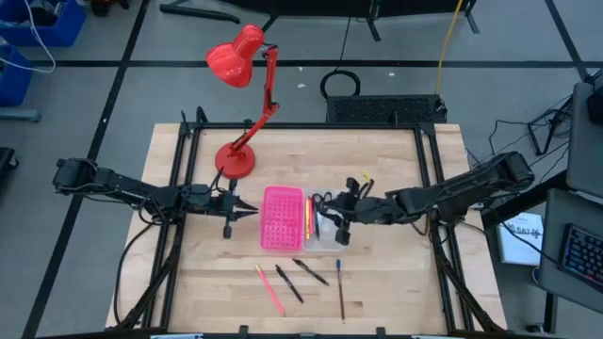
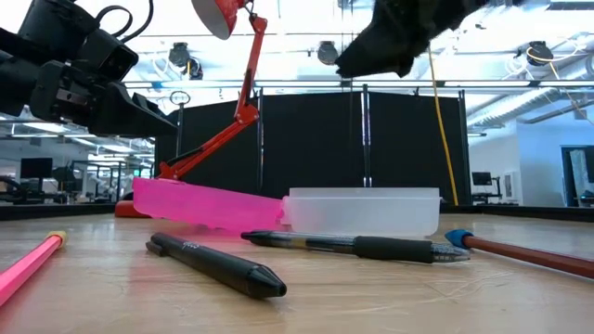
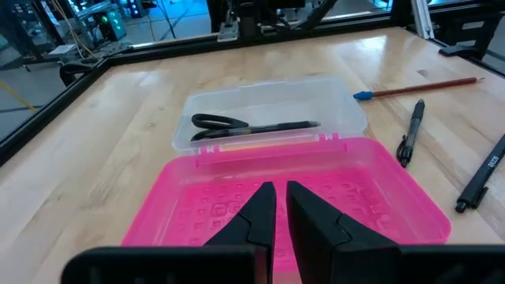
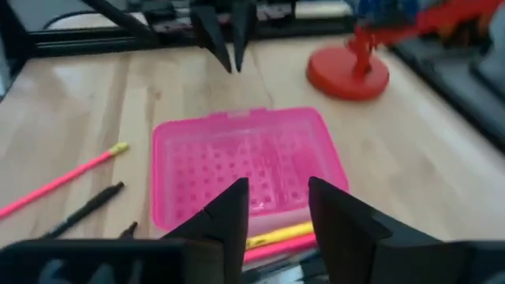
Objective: Pick & place school supplies into a supply box
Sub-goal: Put the pink pencil into the pink supply box
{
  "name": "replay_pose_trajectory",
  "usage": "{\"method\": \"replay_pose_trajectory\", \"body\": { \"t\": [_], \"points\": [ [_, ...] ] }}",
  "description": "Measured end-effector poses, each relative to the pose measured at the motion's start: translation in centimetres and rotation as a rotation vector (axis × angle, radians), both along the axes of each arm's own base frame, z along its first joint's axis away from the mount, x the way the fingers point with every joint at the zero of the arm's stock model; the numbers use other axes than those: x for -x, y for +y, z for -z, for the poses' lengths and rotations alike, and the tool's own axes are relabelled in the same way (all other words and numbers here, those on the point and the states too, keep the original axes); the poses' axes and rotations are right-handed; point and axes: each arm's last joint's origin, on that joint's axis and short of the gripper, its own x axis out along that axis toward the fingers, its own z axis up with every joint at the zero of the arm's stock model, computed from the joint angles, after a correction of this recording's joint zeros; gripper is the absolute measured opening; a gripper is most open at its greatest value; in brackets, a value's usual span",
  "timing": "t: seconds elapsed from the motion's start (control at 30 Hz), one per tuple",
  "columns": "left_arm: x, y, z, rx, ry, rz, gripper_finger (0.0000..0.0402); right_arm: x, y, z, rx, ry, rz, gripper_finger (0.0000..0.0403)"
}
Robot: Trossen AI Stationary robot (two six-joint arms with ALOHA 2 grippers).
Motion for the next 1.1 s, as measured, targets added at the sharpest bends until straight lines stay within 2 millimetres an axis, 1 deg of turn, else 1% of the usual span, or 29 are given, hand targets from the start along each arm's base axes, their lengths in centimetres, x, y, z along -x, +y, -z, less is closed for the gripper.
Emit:
{"method": "replay_pose_trajectory", "body": {
  "t": [0.1, 0.2, 0.23, 0.37, 0.47, 0.6, 0.67, 0.87, 0.93, 1.03, 1.1],
  "points": [
    [0.0, 0.1, 0.0, -0.005, -0.001, -0.020, 0.0042, 1.4, -0.4, 1.1, 0.052, -0.101, -0.034, 0.0077],
    [0.0, 0.1, 0.0, -0.005, 0.000, -0.034, 0.0042, 3.3, -1.2, 3.0, 0.100, -0.177, -0.043, 0.0020],
    [0.0, 0.1, 0.0, -0.003, 0.001, -0.035, 0.0042, 4.0, -1.5, 3.7, 0.113, -0.197, -0.041, 0.0010],
    [0.1, 0.2, 0.2, -0.016, 0.022, -0.062, 0.0042, 6.0, -3.2, 6.4, 0.128, -0.205, 0.011, 0.0009],
    [0.1, 0.3, 0.2, -0.021, 0.023, -0.106, 0.0042, 6.8, -4.4, 7.2, 0.094, -0.219, 0.047, 0.0002],
    [0.1, 0.4, 0.2, 0.012, 0.013, -0.156, 0.0042, 7.3, -4.8, 7.8, 0.053, -0.216, -0.055, 0.0001],
    [0.0, 0.5, -0.1, 0.007, -0.020, -0.189, 0.0042, 7.3, -4.7, 7.8, 0.075, -0.228, -0.105, 0.0001],
    [-0.2, 0.6, -0.9, 0.021, -0.101, -0.215, 0.0042, 8.4, -4.8, 7.3, 0.168, -0.328, -0.136, 0.0001],
    [-0.2, 0.6, -0.9, 0.021, -0.101, -0.215, 0.0042, 9.2, -4.8, 7.1, 0.171, -0.373, -0.168, 0.0001],
    [-0.2, 0.5, -0.9, 0.022, -0.096, -0.207, 0.0042, 10.8, -4.8, 7.5, 0.161, -0.425, -0.213, 0.0001],
    [-0.1, 0.3, -0.8, 0.016, -0.088, -0.196, 0.0042, 12.0, -4.9, 7.8, 0.150, -0.463, -0.211, 0.0001]
  ]
}}
